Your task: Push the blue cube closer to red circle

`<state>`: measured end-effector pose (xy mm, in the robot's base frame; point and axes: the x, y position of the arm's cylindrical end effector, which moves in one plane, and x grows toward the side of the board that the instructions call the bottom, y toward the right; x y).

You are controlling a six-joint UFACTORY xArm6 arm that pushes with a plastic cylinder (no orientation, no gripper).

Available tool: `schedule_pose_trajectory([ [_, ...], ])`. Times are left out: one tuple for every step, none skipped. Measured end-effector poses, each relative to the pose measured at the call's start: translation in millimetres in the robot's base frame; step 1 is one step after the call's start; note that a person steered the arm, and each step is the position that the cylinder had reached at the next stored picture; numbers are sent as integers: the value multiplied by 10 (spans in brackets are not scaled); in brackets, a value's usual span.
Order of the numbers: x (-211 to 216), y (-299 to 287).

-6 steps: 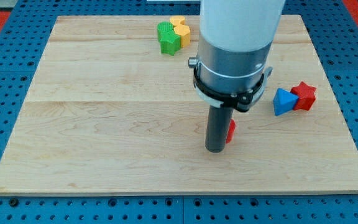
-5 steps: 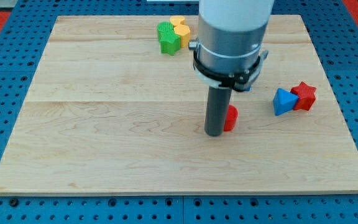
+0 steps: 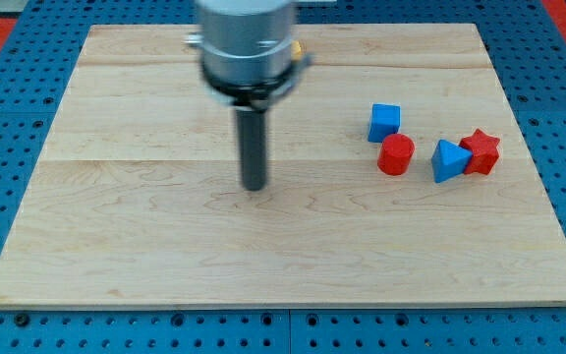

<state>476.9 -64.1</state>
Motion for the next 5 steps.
schedule_pose_trajectory([
  [-294, -124],
  [-505, -318],
  [-1039, -100],
  [-1294, 643],
  [-1274, 1096],
])
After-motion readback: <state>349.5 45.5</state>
